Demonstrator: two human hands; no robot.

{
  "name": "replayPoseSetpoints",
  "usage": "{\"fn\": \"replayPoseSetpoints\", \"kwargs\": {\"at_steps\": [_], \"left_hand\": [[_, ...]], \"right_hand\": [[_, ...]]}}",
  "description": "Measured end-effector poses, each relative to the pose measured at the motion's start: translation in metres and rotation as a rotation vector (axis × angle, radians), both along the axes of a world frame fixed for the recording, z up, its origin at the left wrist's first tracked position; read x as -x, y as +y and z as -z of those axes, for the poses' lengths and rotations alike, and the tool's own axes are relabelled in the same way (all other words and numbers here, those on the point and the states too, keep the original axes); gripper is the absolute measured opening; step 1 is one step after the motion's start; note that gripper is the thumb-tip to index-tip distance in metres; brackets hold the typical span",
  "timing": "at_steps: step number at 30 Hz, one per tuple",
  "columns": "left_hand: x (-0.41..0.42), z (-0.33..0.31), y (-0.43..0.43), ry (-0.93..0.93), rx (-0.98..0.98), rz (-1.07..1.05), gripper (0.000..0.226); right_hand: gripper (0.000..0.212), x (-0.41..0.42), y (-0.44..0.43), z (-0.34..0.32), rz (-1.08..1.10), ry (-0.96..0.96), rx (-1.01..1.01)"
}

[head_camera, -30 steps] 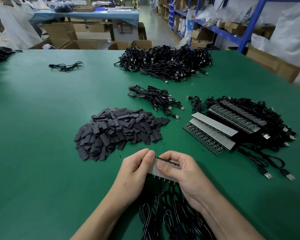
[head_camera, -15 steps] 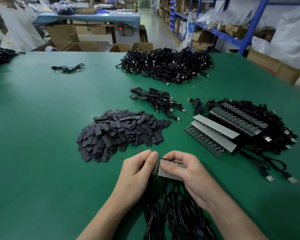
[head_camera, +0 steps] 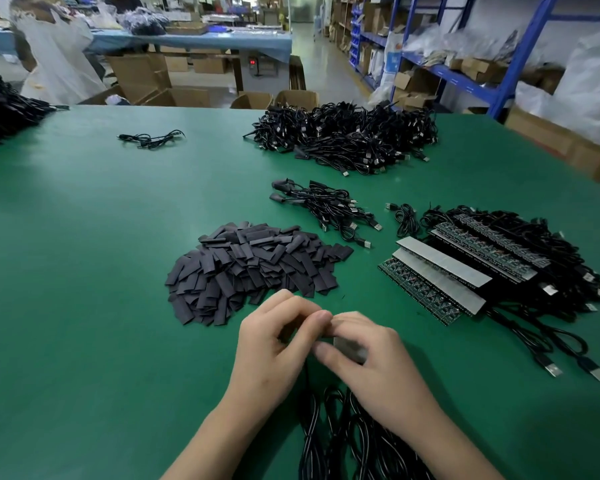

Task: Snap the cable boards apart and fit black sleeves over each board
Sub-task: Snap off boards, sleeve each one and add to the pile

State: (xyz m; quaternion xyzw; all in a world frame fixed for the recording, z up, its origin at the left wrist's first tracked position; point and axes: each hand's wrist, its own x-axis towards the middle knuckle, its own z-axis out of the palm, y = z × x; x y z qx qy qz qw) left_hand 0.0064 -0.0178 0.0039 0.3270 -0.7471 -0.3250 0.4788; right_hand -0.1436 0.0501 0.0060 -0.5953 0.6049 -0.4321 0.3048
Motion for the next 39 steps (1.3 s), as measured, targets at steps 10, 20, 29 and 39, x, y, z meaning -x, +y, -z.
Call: {"fn": "replayPoseSetpoints", "kwargs": {"at_steps": [10, 20, 29, 39], "left_hand": [[-0.026, 0.009, -0.032, -0.060, -0.191, -0.469, 0.037], [-0.057, 0.018, -0.058, -0.519, -0.135, -0.671, 0.046], [-0.059, 0.021, -0.059, -0.557, -0.105, -0.687, 0.047], [-0.050, 0.004, -0.046, -0.204, -0.027, -0.599, 0.042]], "right_hand": [[0.026, 0.037, 0.004, -0.029, 0.093, -1.002, 0.082], [0.024, 0.036, 0.010, -0.026, 0.237, 0.263, 0.426], [0.026, 0.032, 0.008, -0.020, 0.376, 0.733, 0.472], [0.020, 0.023, 0.010, -0.020, 0.352, 0.599, 0.368]]}}
